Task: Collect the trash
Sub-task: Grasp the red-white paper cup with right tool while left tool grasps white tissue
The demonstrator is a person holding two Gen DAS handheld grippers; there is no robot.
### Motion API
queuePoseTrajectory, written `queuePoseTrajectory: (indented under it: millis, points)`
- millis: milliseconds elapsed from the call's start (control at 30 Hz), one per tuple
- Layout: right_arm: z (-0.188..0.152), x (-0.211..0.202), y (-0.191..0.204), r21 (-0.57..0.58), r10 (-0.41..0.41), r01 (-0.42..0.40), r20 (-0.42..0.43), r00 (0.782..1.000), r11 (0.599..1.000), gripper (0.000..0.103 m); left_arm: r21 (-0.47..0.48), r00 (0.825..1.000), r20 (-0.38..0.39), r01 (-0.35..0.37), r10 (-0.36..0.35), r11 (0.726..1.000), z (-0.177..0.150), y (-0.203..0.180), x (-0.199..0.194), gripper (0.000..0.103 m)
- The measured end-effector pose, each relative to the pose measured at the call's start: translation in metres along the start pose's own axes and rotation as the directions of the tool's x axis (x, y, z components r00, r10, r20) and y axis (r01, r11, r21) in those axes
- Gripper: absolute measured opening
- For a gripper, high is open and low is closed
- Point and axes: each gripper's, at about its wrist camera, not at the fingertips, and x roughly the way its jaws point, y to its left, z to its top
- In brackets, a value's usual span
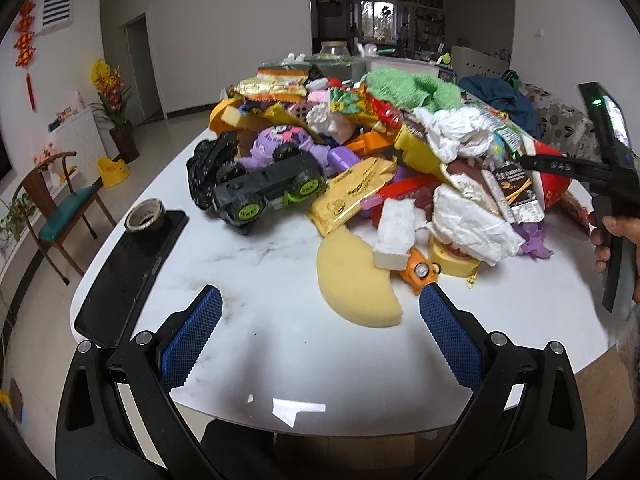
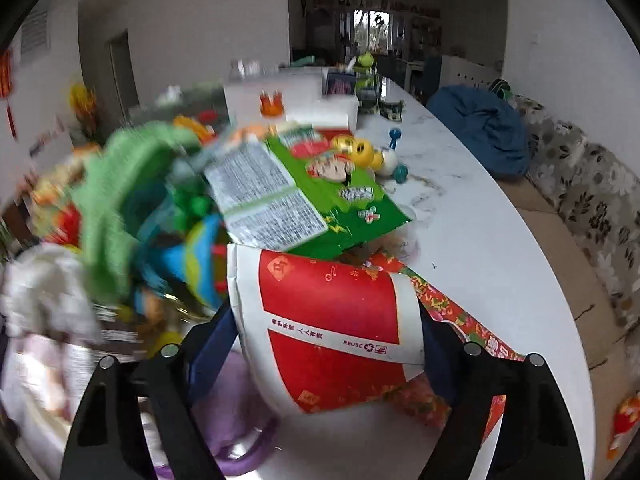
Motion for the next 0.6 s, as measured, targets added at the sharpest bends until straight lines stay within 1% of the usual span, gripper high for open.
queuePoseTrajectory:
  millis: [100,167,233,300,367,400,433,467,533,600]
  points:
    - [-0.006,-0.047,0.002,0.007,0.060,-0.061,0.086,0.995,0.998,0.081,0.023,0.998,0.031,0.053,-0.053,0.998,0.004,-0.008,-0.005,0.097]
    - [-0.015,-0.080,0.004,-0.013,0.099,-0.098,0.131,0.986,0.995,0.081,0.048,0.994,0.072,0.077,-0.080,0.996,0.007,-0.016,-0.007,0.097]
    - [-0.032,-0.106,0.004,-0.024,0.133,-0.131,0.155,0.979,0.991,0.081,0.080,0.990,0.090,0.104,-0.111,0.991,0.012,-0.029,-0.005,0.097]
    - [-0.049,-0.122,0.003,-0.025,0.142,-0.140,0.155,0.978,0.990,0.081,0.112,0.980,0.108,0.154,-0.166,0.982,0.017,-0.044,-0.002,0.097]
    - [-0.066,-0.130,-0.002,-0.008,0.140,-0.140,0.150,0.979,0.990,0.082,0.161,0.978,0.132,0.138,-0.160,0.977,0.025,-0.058,0.003,0.097]
    - [-0.073,-0.132,-0.004,0.002,0.139,-0.141,0.144,0.980,0.990,0.082,0.192,0.978,0.151,0.112,-0.142,0.975,0.033,-0.067,0.007,0.097]
    - [-0.081,-0.131,-0.008,0.018,0.137,-0.141,0.133,0.982,0.990,0.082,0.211,0.977,0.162,0.100,-0.136,0.972,0.042,-0.072,0.011,0.097]
    - [-0.087,-0.132,-0.011,0.027,0.135,-0.139,0.127,0.983,0.990,0.082,0.223,0.976,0.163,0.107,-0.145,0.969,0.051,-0.076,0.016,0.097]
    - [-0.095,-0.128,-0.019,0.042,0.123,-0.129,0.117,0.985,0.991,0.082,0.222,0.974,0.139,0.143,-0.176,0.964,0.074,-0.083,0.032,0.097]
    - [-0.101,-0.123,-0.026,0.065,0.117,-0.124,0.108,0.987,0.990,0.082,0.225,0.979,0.106,0.149,-0.176,0.963,0.093,-0.090,0.050,0.097]
